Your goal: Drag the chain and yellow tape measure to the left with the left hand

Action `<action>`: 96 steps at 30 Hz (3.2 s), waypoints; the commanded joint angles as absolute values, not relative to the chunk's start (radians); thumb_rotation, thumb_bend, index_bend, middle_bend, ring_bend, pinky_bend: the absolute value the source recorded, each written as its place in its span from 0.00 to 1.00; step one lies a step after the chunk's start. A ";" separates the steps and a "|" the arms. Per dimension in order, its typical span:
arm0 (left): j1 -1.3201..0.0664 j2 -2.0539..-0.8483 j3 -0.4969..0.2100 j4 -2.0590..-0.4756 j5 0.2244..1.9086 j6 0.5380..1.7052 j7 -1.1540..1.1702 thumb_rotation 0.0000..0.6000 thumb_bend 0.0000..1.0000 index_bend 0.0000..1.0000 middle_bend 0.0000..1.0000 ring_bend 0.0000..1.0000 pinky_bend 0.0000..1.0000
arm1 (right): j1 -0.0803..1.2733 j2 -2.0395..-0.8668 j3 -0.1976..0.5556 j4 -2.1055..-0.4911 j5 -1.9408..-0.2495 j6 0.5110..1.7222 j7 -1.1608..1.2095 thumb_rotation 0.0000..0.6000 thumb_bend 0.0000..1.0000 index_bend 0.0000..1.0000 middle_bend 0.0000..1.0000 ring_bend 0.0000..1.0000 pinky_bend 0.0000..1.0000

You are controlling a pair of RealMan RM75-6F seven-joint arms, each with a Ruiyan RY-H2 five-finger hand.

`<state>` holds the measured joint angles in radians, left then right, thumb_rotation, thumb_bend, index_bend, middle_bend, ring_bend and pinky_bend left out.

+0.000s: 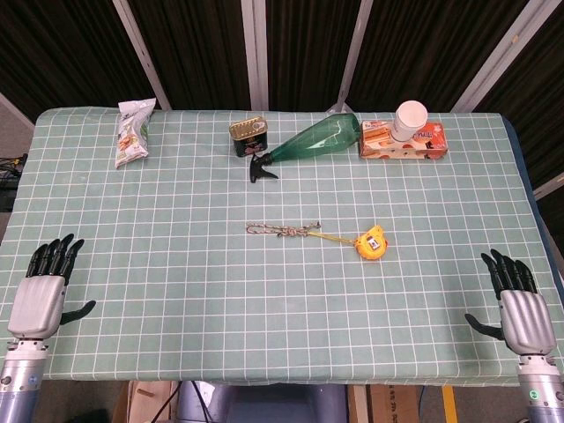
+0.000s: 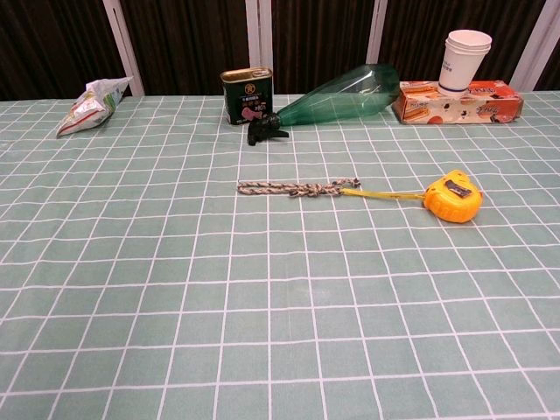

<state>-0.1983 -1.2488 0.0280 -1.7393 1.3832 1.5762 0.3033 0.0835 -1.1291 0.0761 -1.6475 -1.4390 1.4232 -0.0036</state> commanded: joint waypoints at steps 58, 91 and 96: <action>-0.966 -1.671 -0.340 -1.477 0.809 0.936 0.887 1.00 0.32 0.46 0.00 0.00 0.00 | 0.077 -1.058 0.089 -1.698 -1.355 1.355 0.172 1.00 0.18 0.00 0.00 0.00 0.00; -1.129 -1.884 -0.305 -1.100 0.646 0.878 0.896 1.00 0.41 0.56 0.00 0.00 0.00 | 0.065 -1.032 0.101 -1.702 -1.313 1.342 0.219 1.00 0.18 0.00 0.00 0.00 0.00; -1.134 -1.887 -0.299 -1.082 0.640 0.871 0.893 1.00 0.42 0.56 0.00 0.00 0.00 | 0.065 -1.032 0.103 -1.703 -1.310 1.340 0.221 1.00 0.18 0.00 0.00 0.00 0.00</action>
<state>-1.1334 -1.8869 -0.3000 -1.0829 0.6414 0.8715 0.8930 0.0652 -1.0317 0.1024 -1.7034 -1.3103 1.3407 0.2203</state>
